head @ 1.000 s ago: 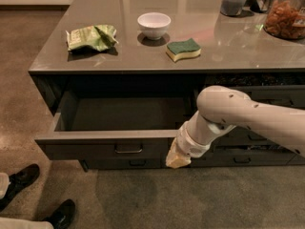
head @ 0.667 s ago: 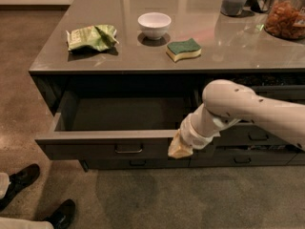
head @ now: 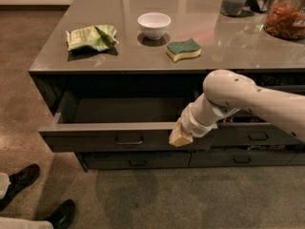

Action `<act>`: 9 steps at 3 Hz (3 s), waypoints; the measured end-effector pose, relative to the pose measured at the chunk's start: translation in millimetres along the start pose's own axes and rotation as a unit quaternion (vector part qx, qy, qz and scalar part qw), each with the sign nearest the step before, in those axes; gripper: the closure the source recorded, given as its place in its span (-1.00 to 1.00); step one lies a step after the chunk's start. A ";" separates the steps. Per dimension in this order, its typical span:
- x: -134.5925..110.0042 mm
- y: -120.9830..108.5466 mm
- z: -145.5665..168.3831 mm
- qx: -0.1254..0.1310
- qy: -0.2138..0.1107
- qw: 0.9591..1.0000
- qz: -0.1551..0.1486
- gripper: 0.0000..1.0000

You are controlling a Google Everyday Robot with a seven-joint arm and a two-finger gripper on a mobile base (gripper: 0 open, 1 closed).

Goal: Close top drawer

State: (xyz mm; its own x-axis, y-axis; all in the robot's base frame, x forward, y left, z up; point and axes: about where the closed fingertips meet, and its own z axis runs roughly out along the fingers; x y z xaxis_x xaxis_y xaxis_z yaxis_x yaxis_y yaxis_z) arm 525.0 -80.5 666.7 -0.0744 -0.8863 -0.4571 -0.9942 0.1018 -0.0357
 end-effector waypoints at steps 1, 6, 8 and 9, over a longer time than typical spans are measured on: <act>-19.4 -28.6 6.1 0.004 -0.006 1.000 -0.009 0.08; -72.6 -104.5 30.8 0.019 -0.051 0.998 -0.027 -1.00; -65.6 -105.8 33.2 0.024 -0.067 0.997 -0.019 -1.00; -52.1 -95.6 32.1 0.027 -0.077 0.997 -0.012 -1.00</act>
Offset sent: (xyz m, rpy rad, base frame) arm 0.1195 0.0728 0.0200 0.0489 -0.0725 0.0513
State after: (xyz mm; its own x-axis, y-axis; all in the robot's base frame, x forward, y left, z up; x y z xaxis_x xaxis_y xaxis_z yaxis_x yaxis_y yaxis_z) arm 626.4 -29.5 665.3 -0.0342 -0.8099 -0.5856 -0.9894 0.1102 -0.0945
